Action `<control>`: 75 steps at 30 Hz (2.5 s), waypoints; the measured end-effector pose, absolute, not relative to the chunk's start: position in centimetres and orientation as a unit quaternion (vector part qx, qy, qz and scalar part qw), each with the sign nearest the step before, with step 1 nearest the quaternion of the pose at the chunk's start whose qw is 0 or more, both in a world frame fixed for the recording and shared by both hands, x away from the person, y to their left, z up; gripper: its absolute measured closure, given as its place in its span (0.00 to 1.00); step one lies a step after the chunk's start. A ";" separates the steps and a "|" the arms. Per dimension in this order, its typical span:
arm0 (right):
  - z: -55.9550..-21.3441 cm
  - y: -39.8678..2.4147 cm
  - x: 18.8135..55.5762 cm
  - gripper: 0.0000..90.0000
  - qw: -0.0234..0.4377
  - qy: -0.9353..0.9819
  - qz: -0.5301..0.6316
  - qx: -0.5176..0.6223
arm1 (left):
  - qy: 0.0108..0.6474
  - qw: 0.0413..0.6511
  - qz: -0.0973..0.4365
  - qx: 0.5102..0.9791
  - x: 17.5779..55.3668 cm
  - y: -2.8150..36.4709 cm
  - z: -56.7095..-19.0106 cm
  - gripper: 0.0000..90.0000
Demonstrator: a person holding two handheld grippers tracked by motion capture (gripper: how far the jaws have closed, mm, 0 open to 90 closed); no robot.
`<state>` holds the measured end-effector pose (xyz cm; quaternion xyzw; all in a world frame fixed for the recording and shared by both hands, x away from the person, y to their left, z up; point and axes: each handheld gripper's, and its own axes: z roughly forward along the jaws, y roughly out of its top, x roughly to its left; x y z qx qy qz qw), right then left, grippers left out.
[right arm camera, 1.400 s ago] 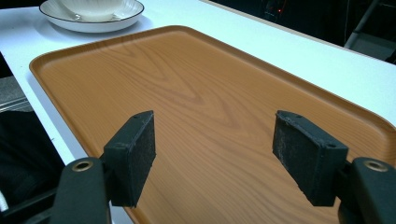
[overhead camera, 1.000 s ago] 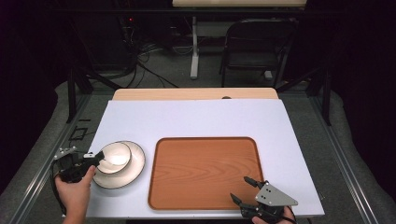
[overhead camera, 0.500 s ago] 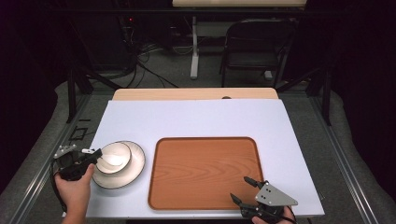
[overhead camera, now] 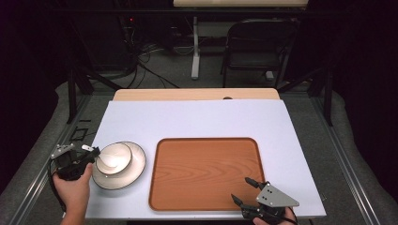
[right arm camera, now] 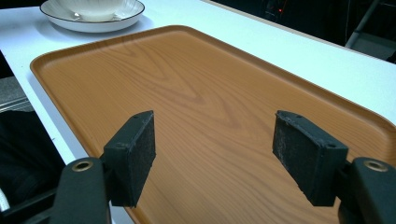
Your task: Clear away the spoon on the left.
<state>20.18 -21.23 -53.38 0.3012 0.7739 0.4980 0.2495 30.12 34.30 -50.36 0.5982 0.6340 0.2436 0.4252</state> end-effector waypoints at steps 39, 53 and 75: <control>-53.3 -21.3 20.1 0.33 0.251 0.773 0.498 0.302 | 0.574 0.410 0.267 0.657 29.6 31.7 -45.3 0.95; -53.3 -21.3 20.1 0.33 0.252 0.773 0.498 0.301 | 0.539 0.409 0.258 0.689 29.2 29.8 -42.1 0.95; -53.3 -21.3 20.1 0.33 0.252 0.773 0.498 0.301 | 0.479 0.419 0.237 0.734 29.7 24.6 -40.0 0.95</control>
